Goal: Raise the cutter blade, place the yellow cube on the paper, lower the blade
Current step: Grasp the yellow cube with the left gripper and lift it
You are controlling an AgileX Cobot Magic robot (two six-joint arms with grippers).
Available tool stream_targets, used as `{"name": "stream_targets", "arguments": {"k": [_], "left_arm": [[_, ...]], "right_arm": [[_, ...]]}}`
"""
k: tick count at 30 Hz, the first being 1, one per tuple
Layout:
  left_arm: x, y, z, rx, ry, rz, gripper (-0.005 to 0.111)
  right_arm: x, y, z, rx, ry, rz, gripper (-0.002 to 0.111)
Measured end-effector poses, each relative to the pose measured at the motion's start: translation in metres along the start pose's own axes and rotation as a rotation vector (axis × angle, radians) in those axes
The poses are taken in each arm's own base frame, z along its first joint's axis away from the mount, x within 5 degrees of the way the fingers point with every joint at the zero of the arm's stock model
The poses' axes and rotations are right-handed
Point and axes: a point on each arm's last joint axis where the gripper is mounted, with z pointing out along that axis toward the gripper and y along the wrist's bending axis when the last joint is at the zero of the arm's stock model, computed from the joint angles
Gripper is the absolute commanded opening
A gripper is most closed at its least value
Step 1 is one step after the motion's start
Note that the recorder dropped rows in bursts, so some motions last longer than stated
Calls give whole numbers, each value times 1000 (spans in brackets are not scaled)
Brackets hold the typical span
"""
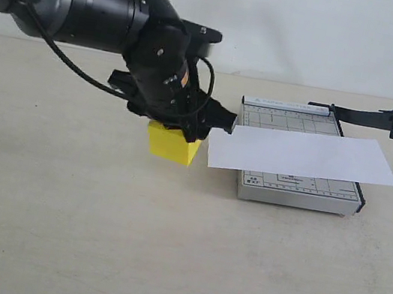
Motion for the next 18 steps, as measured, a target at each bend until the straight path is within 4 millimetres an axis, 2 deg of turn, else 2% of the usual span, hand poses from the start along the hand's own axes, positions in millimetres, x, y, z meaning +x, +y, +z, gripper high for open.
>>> {"name": "stream_targets", "arguments": {"k": [4,7,13,18], "left_arm": [[-13,-12,-13,113,-25,123,4],[-22,-21,-14,180,-36,159,4],[-38,-37,4,246,-58,223,4],[-56,-60,28,344,-106,337,4]], "right_arm": [[0,0,0,0,0,0,0],[0,0,0,0,0,0,0],[0,0,0,0,0,0,0],[0,0,0,0,0,0,0]]}}
